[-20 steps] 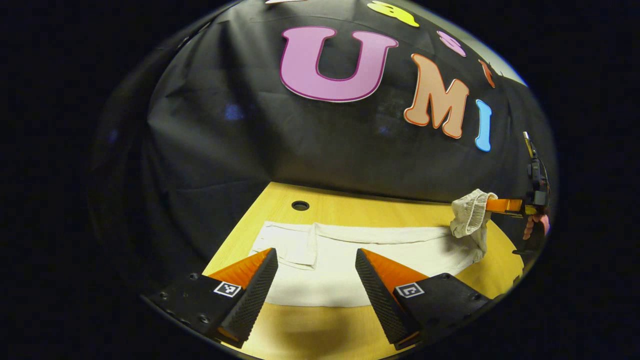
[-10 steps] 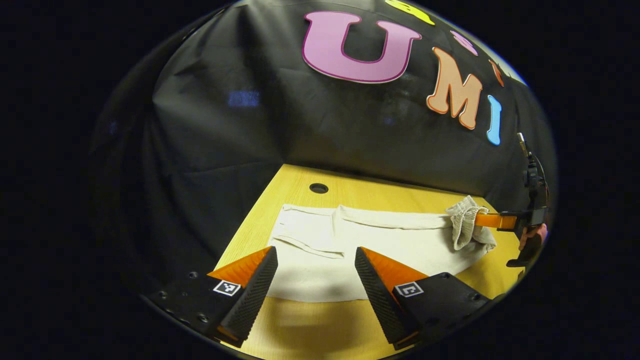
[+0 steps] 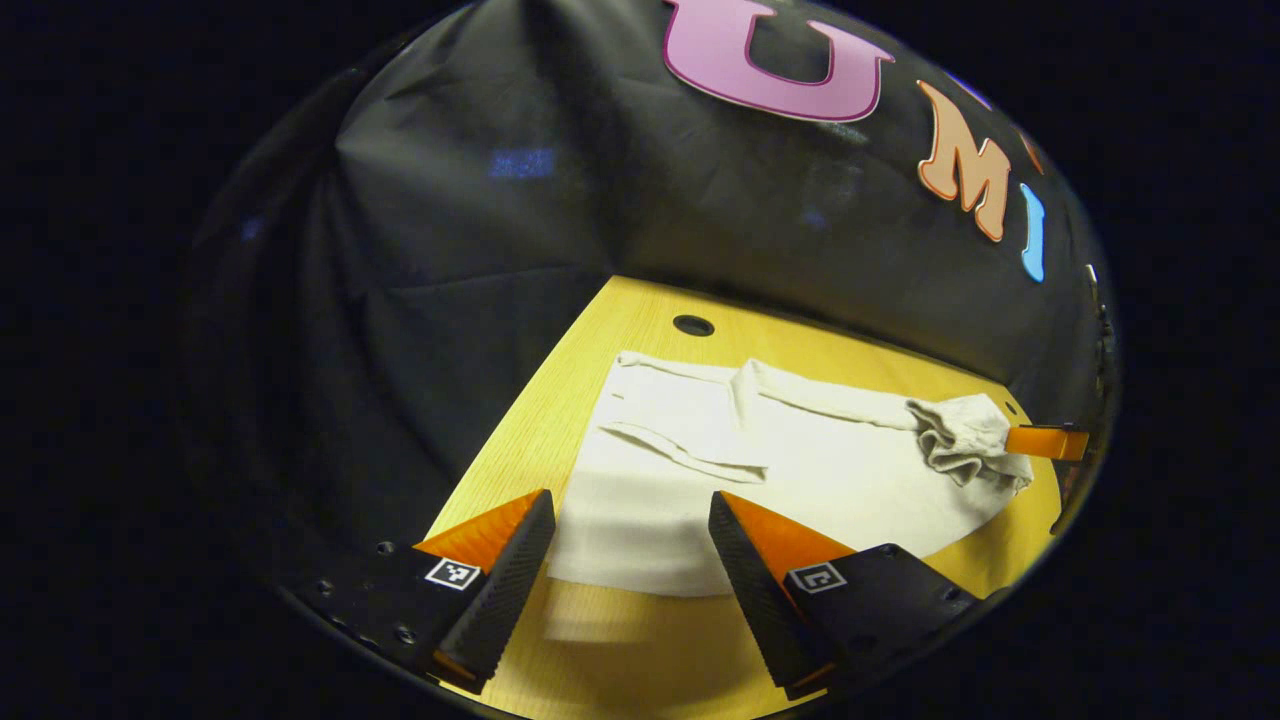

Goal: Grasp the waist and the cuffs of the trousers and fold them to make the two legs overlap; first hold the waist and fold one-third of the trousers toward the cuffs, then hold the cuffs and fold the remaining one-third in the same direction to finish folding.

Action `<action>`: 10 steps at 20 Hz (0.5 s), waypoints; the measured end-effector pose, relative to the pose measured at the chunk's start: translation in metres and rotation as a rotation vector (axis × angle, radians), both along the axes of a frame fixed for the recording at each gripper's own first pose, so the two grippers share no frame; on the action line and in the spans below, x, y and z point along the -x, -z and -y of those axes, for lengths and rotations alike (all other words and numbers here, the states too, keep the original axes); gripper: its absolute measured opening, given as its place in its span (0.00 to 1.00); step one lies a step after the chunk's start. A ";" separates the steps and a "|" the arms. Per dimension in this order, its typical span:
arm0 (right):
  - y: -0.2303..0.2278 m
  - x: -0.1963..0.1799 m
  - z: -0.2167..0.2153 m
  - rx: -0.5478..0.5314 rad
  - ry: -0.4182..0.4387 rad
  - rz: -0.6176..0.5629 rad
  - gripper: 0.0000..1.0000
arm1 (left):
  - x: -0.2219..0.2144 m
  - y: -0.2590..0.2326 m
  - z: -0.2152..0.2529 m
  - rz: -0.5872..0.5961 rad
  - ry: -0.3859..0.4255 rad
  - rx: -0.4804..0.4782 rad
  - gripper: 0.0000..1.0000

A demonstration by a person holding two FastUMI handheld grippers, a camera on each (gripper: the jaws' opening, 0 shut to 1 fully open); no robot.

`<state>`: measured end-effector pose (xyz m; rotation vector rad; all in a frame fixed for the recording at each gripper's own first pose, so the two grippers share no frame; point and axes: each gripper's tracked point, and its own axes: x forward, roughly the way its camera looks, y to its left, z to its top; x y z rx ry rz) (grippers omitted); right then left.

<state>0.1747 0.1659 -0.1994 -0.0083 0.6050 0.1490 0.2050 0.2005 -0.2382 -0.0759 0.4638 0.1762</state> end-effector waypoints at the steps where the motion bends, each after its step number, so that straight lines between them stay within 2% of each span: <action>1: 0.000 0.000 0.004 0.002 0.011 0.001 0.97 | 0.000 0.005 -0.003 -0.013 -0.008 0.002 0.95; 5: -0.004 0.001 0.030 0.018 0.068 0.005 0.96 | 0.004 0.017 -0.006 -0.059 -0.019 0.008 0.95; 6: -0.005 0.000 0.037 0.021 0.082 0.008 0.92 | 0.004 0.017 -0.008 -0.055 -0.017 0.004 0.94; 7: -0.007 -0.001 0.042 0.021 0.095 0.011 0.96 | 0.005 0.019 -0.008 -0.069 -0.021 -0.003 0.96; 8: -0.009 -0.001 0.048 0.021 0.108 0.016 0.92 | 0.006 0.020 -0.008 -0.084 -0.019 -0.020 0.94; 9: -0.012 -0.001 0.053 0.018 0.119 0.021 0.96 | 0.006 0.020 -0.010 -0.093 -0.016 -0.037 0.93; 10: -0.015 -0.001 0.058 0.014 0.128 0.027 0.96 | 0.007 0.021 -0.011 -0.107 -0.020 -0.049 0.90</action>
